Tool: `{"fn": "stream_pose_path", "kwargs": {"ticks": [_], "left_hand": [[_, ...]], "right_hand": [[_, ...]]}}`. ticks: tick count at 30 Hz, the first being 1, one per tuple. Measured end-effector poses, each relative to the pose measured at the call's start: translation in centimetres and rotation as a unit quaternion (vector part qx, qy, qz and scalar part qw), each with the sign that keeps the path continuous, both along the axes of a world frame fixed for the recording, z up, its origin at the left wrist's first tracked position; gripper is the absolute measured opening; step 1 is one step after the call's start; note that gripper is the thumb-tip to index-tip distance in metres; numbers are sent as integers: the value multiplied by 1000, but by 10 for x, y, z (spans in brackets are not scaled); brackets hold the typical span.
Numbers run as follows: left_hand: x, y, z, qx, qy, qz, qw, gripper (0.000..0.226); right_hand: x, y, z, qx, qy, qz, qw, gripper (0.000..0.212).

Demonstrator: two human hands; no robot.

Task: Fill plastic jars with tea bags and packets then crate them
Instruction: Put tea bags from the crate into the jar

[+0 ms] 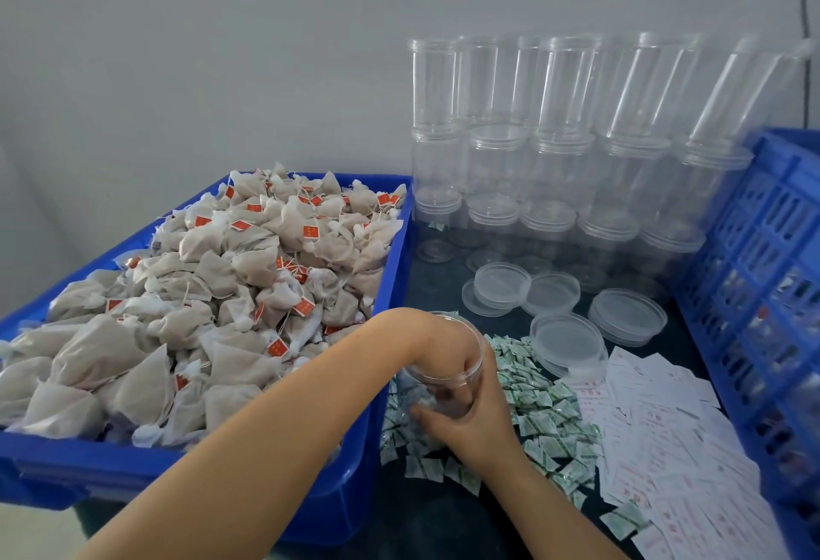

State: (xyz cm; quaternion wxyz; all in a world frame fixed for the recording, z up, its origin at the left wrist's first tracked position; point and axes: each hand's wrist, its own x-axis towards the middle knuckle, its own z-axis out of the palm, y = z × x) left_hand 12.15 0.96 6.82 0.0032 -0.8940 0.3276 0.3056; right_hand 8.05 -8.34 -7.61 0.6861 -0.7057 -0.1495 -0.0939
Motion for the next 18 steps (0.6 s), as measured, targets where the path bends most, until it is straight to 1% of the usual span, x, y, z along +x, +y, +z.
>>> {"fn": "stream_pose_path", "kwargs": {"ticks": [6,10,12,14,15,16,18], "left_hand": [[-6,8,13,-45,-45,9,998,19],[-12,29,40,-145,-54,59,986,19],[-12,47,53,-194,-83,98,973,14],[-10,69,61,-239,-136,148,950,11],[-7,80,62,-253,-179,173,935,11],[-4,91,61,-254,-233,199,917,12],[5,112,54,-209,-352,261,874,13]], "right_hand": [[-3,1,5,0,-6,-8,1000,91],[-6,1,7,-1,-2,2,1000,92],[-7,1,7,11,11,9,1000,96],[-8,1,6,7,16,11,1000,99],[-9,0,5,0,14,9,1000,100],[-9,0,5,-5,10,5,1000,102],[-8,-2,4,-17,0,-4,1000,105]]}}
